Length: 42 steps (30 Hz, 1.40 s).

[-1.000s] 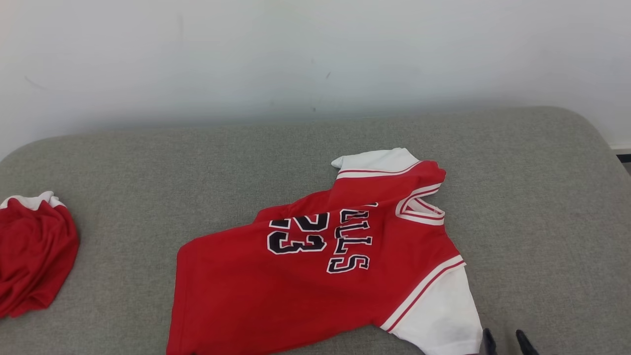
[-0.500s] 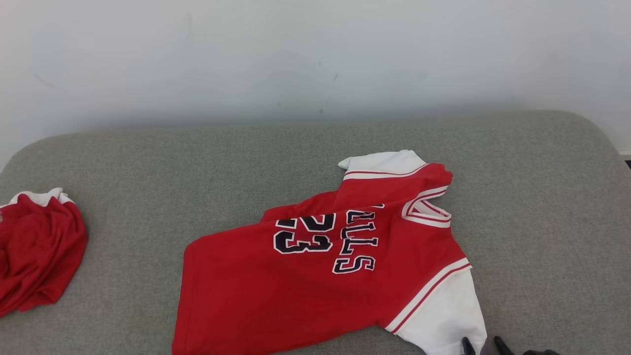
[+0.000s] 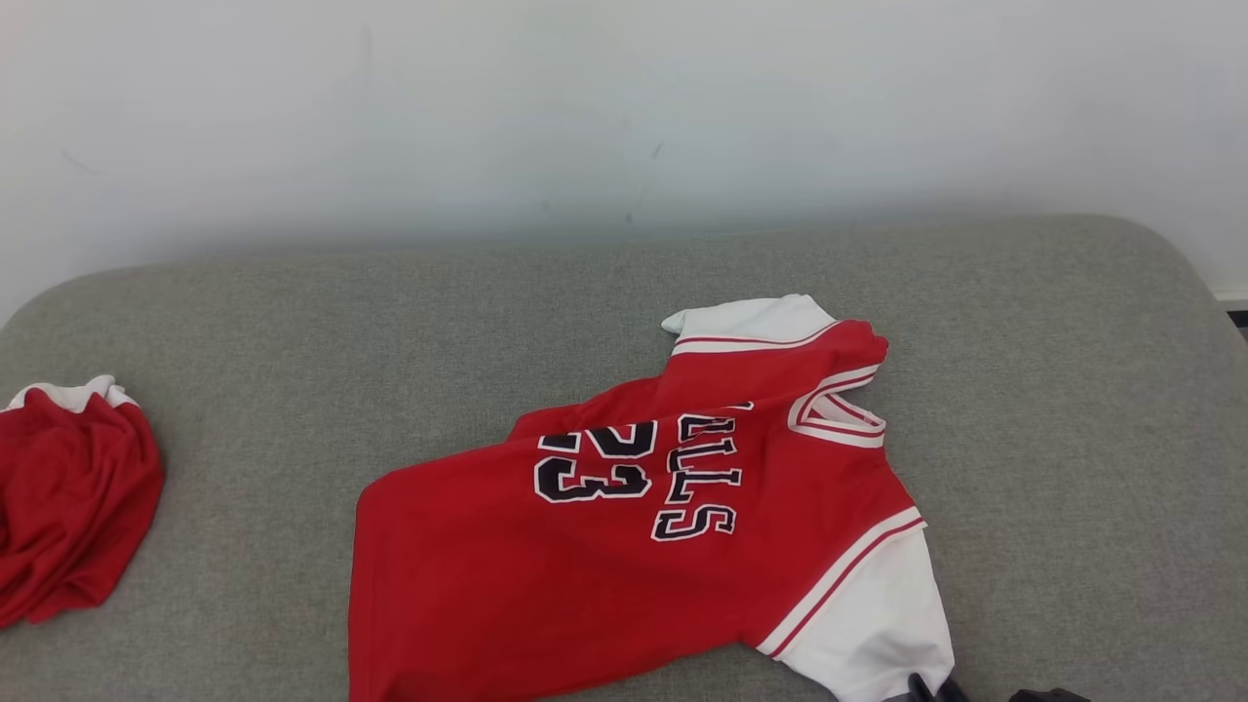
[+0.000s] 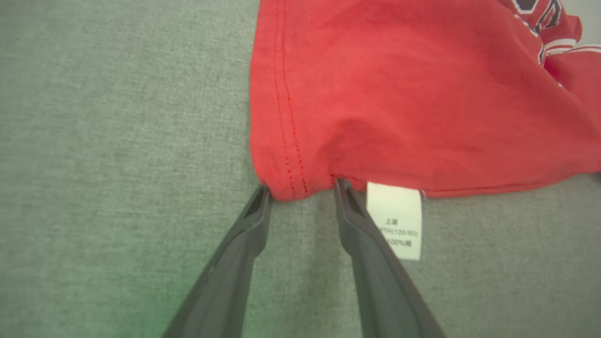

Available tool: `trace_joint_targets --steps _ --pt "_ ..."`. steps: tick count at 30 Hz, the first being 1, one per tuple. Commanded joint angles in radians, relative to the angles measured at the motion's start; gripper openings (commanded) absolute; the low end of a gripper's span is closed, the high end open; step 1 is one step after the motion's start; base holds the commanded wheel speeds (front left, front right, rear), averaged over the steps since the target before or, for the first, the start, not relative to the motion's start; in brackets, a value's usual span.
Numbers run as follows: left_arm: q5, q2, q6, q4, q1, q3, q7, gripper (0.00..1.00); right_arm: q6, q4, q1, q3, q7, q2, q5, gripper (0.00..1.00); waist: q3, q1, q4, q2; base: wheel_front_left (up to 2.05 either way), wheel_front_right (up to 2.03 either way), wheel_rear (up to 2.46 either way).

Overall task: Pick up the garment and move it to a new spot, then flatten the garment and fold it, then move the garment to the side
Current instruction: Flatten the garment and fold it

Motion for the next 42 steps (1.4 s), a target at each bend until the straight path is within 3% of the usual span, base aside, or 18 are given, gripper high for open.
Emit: trace_joint_targets --steps 1,5,13,20,24,28,33,40,42 --pt "-0.013 0.003 0.002 0.013 0.000 -0.023 -0.003 0.00 0.001 0.013 0.002 0.017 0.004 0.008 0.008 0.00 -0.002 0.0001 -0.003 0.0000 0.00 0.00 0.00" --pt "-0.039 0.015 0.002 0.000 0.016 -0.026 -0.003 0.00 0.001 -0.003 0.002 0.030 -0.009 -0.001 0.025 0.00 -0.007 0.0001 -0.006 0.0000 0.00 0.00 0.00" --pt "0.019 0.039 0.002 -0.191 0.072 0.050 -0.003 0.00 0.001 -0.208 0.039 0.006 -0.023 -0.021 0.057 0.00 -0.012 0.0001 -0.007 0.0000 0.00 0.00 0.00" --pt "0.055 0.128 0.002 -0.331 -0.085 -0.015 -0.003 0.00 0.001 -0.392 -0.086 -0.032 0.055 -0.073 0.060 0.00 0.014 0.0001 -0.017 0.0000 0.00 0.00 0.00" --pt "0.046 0.227 0.002 -0.364 -0.310 -0.121 0.031 0.00 0.001 -0.456 -0.252 -0.043 0.110 -0.114 0.050 0.00 0.071 0.0001 -0.021 0.0000 0.00 0.00 0.00" --pt "-0.034 0.312 0.002 -0.370 -0.580 -0.206 0.094 0.00 0.001 -0.458 -0.479 -0.070 0.168 -0.109 0.056 0.00 0.168 0.0001 -0.039 0.0000 0.00 0.00 0.00" --pt "-0.199 0.369 0.002 -0.306 -0.939 -0.291 0.194 0.00 0.001 -0.379 -0.823 -0.058 0.221 -0.098 0.067 0.00 0.314 0.0001 -0.054 0.0000 0.00 0.00 0.00" --pt "-0.284 0.416 0.002 -0.171 -1.366 -0.406 0.241 0.00 0.001 -0.172 -1.273 -0.035 0.251 -0.081 0.059 0.00 0.465 0.0001 -0.080 0.0000 0.00 0.00 0.00" --pt "-0.289 0.422 0.002 -0.157 -1.421 -0.422 0.245 0.00 0.001 -0.147 -1.330 -0.030 0.253 -0.076 0.054 0.00 0.484 0.0001 -0.084 0.0000 0.00 0.00 0.00"
